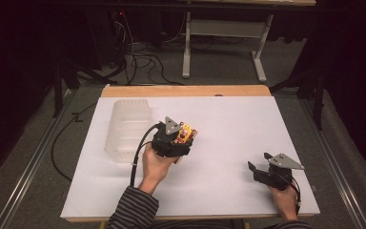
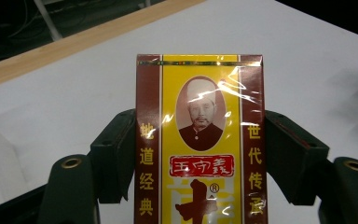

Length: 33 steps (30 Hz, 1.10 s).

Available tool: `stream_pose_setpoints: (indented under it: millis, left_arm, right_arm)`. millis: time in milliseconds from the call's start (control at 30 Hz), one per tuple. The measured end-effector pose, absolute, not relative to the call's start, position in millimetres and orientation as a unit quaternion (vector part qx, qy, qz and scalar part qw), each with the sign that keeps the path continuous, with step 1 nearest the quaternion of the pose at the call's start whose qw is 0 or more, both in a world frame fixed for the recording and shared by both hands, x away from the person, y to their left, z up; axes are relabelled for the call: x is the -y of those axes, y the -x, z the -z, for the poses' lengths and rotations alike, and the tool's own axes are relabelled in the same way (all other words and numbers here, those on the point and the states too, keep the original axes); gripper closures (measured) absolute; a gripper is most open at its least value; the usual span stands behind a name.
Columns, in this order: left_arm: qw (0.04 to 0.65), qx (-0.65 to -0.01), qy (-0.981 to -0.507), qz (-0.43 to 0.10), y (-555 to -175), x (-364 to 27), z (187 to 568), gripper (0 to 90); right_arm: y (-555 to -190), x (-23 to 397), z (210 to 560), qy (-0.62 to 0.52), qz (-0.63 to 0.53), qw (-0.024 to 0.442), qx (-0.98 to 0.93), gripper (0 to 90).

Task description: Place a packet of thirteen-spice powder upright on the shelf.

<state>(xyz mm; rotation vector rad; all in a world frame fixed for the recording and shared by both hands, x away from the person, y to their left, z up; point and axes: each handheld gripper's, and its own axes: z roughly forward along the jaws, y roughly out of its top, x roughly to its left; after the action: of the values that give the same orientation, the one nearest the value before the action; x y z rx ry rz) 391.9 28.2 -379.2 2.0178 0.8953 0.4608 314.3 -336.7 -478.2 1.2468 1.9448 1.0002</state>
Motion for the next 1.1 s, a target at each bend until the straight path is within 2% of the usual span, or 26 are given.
stream_pose_setpoints:
  millis: [267,1100]
  left_arm:
    - [0.441,-0.378,-0.788,-0.203,-392.8,-46.1,373.1,32.2]
    - [0.428,-0.433,-0.749,-0.263,-405.3,-100.7,370.5,32.1]
  right_arm:
    - [-314.4,336.9,478.3,-0.47,-0.38,0.308,-0.735,26.6]
    - [-314.4,336.8,478.3,-0.471,-0.379,0.307,-0.735,26.5]
